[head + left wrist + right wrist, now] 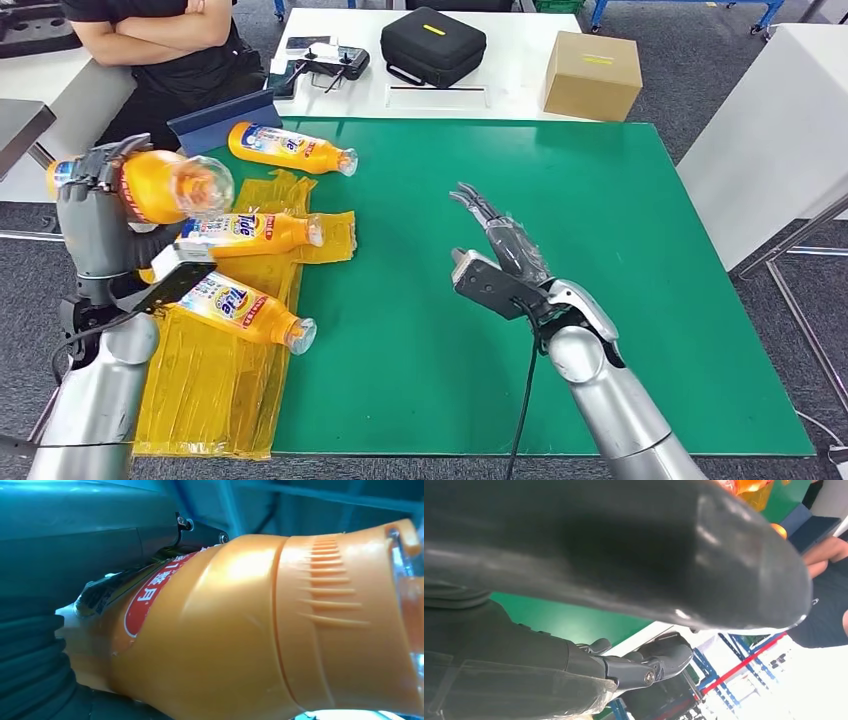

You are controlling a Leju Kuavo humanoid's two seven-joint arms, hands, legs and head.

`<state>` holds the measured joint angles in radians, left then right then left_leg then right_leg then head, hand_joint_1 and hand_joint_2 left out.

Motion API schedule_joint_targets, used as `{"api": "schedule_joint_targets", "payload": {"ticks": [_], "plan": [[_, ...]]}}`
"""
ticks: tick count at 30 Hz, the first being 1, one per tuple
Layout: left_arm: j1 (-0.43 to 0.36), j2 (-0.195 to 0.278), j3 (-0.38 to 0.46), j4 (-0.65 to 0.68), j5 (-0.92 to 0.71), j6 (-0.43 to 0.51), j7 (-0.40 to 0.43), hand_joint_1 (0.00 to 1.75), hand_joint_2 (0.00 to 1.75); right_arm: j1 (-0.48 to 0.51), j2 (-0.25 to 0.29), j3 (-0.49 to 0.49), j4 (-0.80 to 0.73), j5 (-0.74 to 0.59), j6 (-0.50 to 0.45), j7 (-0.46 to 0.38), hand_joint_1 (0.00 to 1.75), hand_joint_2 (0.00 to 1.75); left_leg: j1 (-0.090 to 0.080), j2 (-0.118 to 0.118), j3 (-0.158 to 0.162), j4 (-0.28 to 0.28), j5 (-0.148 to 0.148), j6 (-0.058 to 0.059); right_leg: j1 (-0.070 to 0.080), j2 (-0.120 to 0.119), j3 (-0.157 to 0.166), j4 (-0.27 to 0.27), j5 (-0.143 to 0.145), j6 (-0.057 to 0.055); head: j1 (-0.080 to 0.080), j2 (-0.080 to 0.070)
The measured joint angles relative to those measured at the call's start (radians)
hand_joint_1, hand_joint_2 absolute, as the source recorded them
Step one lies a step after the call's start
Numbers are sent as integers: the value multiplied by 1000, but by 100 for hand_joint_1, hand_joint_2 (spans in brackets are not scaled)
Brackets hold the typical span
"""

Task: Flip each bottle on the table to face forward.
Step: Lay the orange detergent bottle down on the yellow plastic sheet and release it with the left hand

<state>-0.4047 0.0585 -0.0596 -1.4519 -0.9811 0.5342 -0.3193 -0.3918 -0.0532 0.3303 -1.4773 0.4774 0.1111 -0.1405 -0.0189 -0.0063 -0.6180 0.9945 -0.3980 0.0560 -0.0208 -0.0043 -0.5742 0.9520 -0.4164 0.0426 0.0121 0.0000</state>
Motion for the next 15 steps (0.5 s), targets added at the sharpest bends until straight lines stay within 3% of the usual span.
{"api": "schedule_joint_targets", "payload": {"ticks": [5,15], "plan": [[-10,30,-100,58,-197,35,52,175,175,-31,2,2,27,-7,1,-2,0,0,0,1,0,0,0,0,0,0,0,0,0,0,0,0],[-17,59,-203,226,-239,43,65,175,175,-39,-8,3,52,-17,10,-26,0,0,0,1,0,0,0,0,0,0,0,0,0,0,0,0]]}}
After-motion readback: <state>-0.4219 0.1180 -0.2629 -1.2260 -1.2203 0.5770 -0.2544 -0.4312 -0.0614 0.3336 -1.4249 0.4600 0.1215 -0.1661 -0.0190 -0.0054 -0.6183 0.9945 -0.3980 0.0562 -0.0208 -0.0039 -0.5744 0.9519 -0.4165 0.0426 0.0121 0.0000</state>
